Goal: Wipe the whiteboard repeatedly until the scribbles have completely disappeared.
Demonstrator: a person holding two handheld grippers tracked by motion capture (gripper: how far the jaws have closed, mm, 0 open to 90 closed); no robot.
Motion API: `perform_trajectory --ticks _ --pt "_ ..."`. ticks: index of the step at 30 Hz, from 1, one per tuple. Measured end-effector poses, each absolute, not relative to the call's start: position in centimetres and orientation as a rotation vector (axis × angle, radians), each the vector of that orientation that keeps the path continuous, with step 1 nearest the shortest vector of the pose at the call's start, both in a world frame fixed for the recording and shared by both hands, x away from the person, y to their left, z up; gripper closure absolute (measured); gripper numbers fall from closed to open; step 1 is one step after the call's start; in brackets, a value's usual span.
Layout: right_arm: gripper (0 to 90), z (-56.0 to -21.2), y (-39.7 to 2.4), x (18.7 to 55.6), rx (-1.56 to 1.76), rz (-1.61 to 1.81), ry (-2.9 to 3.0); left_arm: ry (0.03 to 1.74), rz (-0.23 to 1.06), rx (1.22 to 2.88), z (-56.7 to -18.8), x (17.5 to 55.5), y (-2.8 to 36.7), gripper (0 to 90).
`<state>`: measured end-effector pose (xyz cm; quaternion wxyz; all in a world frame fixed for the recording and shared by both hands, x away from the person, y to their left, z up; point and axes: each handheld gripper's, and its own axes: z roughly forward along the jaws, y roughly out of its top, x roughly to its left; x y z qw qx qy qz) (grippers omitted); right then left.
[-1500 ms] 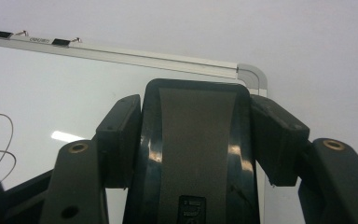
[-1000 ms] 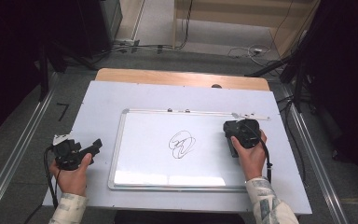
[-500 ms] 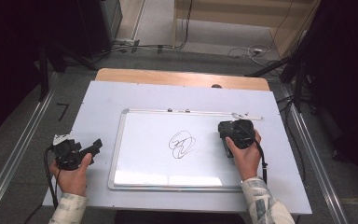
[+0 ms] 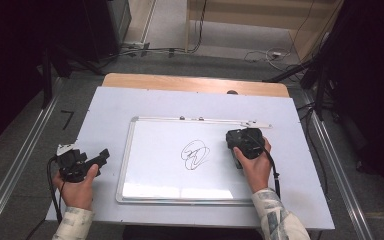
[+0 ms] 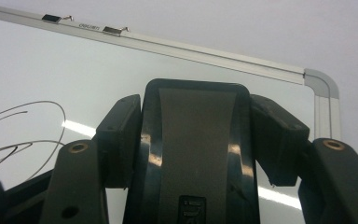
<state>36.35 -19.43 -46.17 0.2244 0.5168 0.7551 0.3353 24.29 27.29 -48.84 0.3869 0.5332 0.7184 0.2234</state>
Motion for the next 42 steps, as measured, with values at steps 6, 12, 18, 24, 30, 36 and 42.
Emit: perform_trajectory --ticks 6,12,18,24,30,36,42 --pt "37.1 -46.4 -18.6 36.4 1.417 0.922 2.092 1.828 0.567 1.358 -48.9 24.3 27.3 19.2" --pt "37.1 -46.6 -17.7 36.4 1.404 0.921 2.102 1.829 0.57 1.36 -48.9 24.3 27.2 19.2" --pt "37.1 -47.0 -16.5 36.5 1.386 0.916 2.117 1.829 0.572 1.361 -48.9 24.3 27.3 19.1" --pt "37.1 -47.5 -15.4 36.6 1.37 0.909 2.137 1.828 0.572 1.366 -48.9 24.3 27.2 19.1" --pt "37.2 -47.7 -14.6 36.7 1.348 0.896 2.152 1.828 0.572 1.363 -48.9 24.3 27.3 19.1" --pt "37.1 -47.8 -13.9 36.8 1.344 0.896 2.156 1.828 0.568 1.361 -48.9 24.4 27.2 19.1" --pt "37.1 -48.0 -13.5 37.1 1.342 0.885 2.161 1.829 0.568 1.361 -48.9 24.4 27.3 19.1"
